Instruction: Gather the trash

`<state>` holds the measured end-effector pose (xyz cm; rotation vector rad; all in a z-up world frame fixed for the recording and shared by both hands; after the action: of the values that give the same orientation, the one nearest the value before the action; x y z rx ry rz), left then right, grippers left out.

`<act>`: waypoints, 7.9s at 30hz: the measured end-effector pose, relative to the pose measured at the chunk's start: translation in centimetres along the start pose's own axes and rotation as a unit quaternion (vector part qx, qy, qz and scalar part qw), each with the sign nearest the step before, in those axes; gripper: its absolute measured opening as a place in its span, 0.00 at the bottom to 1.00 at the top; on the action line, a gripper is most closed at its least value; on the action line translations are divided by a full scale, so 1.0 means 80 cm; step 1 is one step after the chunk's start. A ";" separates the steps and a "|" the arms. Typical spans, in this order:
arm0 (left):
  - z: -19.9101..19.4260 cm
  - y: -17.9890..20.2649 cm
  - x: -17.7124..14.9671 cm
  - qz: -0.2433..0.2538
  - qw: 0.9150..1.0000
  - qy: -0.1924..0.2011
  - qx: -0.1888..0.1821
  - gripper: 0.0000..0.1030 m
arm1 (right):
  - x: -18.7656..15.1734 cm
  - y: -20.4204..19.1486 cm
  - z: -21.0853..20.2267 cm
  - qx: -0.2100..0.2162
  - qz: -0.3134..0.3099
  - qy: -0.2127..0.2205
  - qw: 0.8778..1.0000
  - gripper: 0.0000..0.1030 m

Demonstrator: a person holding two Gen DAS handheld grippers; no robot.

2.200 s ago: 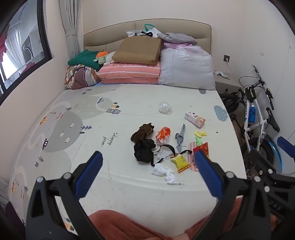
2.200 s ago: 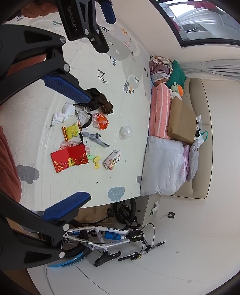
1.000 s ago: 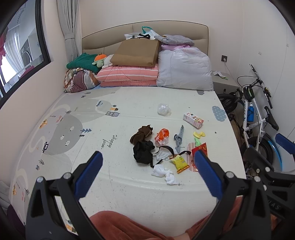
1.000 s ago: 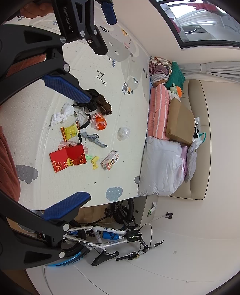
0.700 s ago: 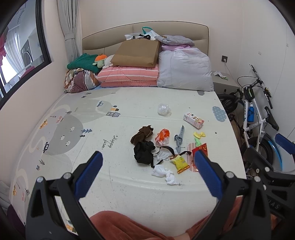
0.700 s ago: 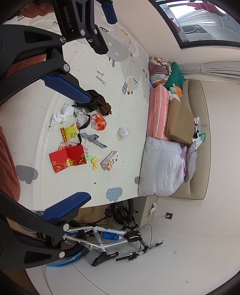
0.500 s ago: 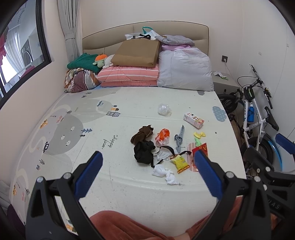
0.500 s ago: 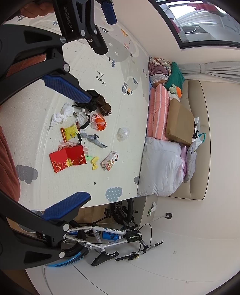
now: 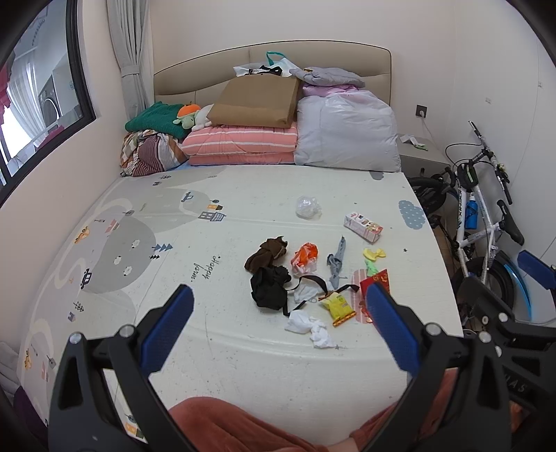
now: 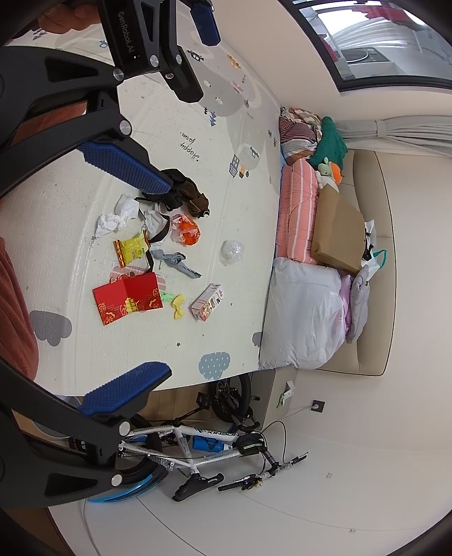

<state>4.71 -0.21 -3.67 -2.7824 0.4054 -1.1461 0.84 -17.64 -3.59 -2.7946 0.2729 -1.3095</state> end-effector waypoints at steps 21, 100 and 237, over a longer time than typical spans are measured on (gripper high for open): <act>-0.002 0.002 0.002 -0.001 1.000 -0.002 -0.002 0.96 | 0.005 -0.001 -0.002 0.001 0.000 -0.002 1.000 0.91; 0.432 0.116 -0.209 0.011 0.967 -0.244 -0.073 0.58 | -0.209 0.075 0.489 0.034 -0.128 -0.219 0.967 0.91; 0.268 0.549 -0.140 0.353 0.875 -0.106 -0.315 0.69 | -0.245 0.467 0.183 -0.151 0.211 -0.084 0.962 0.85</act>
<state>3.21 -39.27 -35.16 -2.7098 1.8509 -0.5761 -5.53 -51.43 -32.11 -2.8225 1.0705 -0.9940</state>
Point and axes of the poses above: each gripper's, at about its wrist camera, not at the fingertips, and z roughly the way its jaws point, y to its right, x to its top, the point moved 7 cm from there along z, roughly the way its jaws point, and after that the axes turned 9 degrees about z, right-handed, at the moved point
